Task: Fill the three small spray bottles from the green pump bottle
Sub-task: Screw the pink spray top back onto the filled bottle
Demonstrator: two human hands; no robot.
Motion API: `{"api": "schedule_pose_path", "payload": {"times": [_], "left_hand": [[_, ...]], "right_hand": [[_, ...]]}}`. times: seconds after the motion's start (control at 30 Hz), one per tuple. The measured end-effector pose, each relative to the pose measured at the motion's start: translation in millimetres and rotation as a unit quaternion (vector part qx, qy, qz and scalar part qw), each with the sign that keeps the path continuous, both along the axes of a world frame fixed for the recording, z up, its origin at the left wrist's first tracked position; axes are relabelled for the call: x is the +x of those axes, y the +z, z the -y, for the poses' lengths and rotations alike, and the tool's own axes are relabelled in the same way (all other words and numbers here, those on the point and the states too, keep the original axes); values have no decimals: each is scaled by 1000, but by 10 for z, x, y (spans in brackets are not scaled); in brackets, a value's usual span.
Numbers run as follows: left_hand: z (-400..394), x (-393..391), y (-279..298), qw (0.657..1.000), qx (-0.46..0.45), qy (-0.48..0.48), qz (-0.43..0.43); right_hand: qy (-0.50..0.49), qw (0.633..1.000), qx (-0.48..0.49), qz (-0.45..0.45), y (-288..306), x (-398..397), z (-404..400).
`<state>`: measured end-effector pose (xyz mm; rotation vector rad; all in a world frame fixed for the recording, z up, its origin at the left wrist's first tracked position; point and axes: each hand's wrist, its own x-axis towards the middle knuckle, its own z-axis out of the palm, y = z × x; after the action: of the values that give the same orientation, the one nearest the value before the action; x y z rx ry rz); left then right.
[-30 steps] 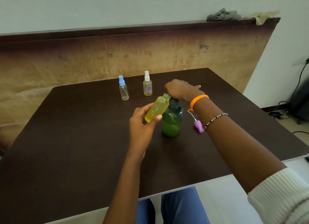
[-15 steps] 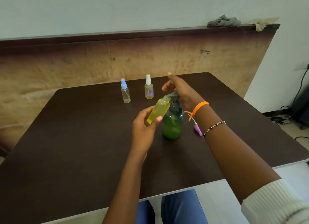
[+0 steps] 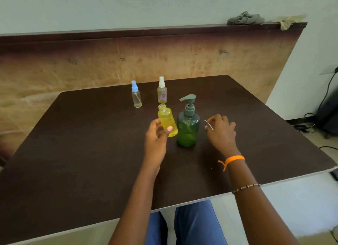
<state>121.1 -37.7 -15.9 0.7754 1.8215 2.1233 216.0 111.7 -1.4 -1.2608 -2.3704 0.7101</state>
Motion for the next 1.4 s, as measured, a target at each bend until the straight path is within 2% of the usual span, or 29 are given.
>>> {"api": "schedule_pose_path", "payload": {"times": [0.1, 0.23, 0.47, 0.6, 0.77, 0.93, 1.1, 1.2, 1.4], "left_hand": [[27, 9, -83, 1000, -18, 5, -5], [53, -12, -212, 998, -51, 16, -13], [69, -23, -356, 997, -76, 18, -14], [75, -32, -381, 997, -72, 16, -12], [75, -46, -399, 998, -66, 15, -16], [87, -35, -386, 999, -50, 11, -12], [100, -28, -375, 999, -52, 13, -12], [108, -23, -371, 998, -60, 8, -22], [143, -18, -426, 996, -58, 19, -65]], "right_hand": [[9, 999, 39, 28, -186, 82, 40], [18, 999, 40, -33, -275, 127, 42], [7, 996, 31, -77, -294, 163, -10], [1, 980, -4, -200, -185, 209, 21], [-10, 919, -78, -387, 153, 306, 259], [65, 877, -39, -474, 388, 401, 573], [63, 852, 82, -514, 610, 463, 722], [79, 840, 112, -526, 745, 473, 765], [186, 878, 107, -428, 745, 199, 780]]}}
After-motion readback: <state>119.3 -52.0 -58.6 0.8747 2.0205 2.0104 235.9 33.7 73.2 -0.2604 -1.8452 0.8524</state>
